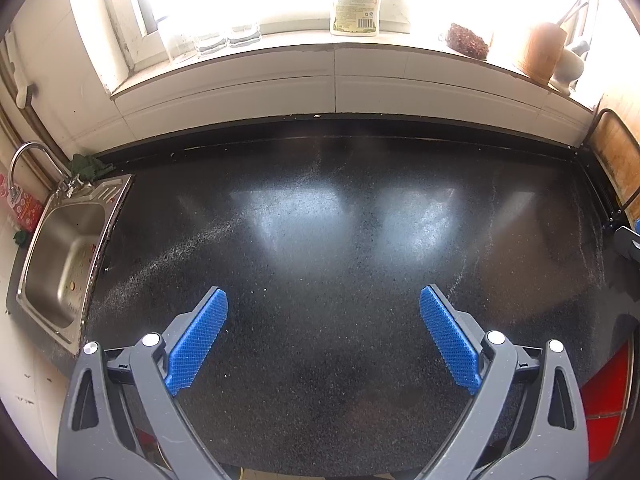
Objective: Collect trash
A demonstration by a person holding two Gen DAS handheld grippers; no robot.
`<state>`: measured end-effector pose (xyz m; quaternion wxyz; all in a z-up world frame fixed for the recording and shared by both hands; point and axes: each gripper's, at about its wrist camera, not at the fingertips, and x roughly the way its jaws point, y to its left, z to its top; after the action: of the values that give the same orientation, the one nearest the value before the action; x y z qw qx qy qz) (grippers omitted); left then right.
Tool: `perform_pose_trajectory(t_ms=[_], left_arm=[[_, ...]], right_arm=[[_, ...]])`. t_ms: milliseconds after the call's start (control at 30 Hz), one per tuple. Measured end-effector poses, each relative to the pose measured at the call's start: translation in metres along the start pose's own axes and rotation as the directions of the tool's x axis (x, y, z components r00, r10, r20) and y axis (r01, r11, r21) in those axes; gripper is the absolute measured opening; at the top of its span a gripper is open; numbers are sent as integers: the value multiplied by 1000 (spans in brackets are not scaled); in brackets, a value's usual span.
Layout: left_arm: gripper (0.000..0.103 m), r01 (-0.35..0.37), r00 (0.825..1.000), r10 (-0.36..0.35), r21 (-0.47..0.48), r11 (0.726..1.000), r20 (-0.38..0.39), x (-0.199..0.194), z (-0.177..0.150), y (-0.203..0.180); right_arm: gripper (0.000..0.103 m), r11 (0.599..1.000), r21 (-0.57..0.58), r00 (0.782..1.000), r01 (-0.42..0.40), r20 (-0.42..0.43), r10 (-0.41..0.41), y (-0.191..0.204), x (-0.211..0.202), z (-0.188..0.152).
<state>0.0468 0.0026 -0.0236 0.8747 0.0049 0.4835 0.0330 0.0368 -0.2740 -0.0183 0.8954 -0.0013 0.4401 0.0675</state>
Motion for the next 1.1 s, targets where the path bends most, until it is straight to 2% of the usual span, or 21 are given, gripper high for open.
perform_pose_trajectory(t_ms=[1100], left_arm=[[94,-3,1000,3,-4,1000,-6,0,0,-5]], right_arm=[[96,1000,7,1000,6,2,-6,-6,-6,-4]])
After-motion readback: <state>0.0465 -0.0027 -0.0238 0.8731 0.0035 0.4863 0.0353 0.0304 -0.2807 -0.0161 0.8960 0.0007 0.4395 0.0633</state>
